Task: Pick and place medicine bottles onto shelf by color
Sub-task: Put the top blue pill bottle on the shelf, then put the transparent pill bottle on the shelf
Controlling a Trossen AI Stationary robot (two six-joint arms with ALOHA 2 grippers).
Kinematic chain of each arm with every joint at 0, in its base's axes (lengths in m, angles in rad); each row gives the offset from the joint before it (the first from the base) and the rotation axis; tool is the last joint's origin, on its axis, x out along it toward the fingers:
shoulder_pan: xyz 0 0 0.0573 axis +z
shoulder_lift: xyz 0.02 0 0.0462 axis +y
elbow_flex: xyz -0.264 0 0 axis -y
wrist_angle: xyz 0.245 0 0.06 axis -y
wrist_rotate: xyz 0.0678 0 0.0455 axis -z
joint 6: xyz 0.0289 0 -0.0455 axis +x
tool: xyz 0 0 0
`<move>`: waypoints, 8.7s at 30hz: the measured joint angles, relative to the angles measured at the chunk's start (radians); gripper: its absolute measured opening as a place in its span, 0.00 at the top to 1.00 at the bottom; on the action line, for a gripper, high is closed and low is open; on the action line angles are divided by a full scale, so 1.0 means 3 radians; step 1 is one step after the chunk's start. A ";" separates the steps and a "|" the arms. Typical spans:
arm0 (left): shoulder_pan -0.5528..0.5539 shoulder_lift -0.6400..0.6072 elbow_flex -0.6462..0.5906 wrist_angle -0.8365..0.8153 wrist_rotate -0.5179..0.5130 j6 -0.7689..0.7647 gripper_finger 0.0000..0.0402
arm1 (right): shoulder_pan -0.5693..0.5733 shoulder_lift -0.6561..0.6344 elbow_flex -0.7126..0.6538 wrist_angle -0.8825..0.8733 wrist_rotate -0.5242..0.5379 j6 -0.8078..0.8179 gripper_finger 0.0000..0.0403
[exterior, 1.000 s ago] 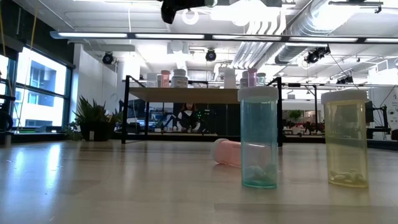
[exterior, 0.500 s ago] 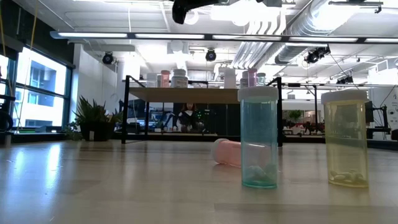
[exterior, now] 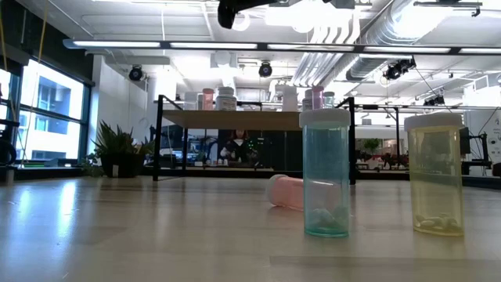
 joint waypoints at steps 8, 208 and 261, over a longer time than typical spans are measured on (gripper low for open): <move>0.0000 0.0000 -0.0001 0.0001 -0.0019 0.0000 0.77 | 0.0000 0.0000 0.0000 -0.0001 0.0000 0.0000 0.72; 0.2028 -0.0716 -0.0004 -0.0899 0.0684 0.0698 0.44 | -0.2041 0.1615 0.0821 -0.0526 0.0140 -0.0155 0.64; 0.1630 -0.0746 -0.0001 -0.1074 0.0663 0.0899 0.44 | -0.1746 0.0938 0.0821 -0.0748 0.0237 0.0001 0.64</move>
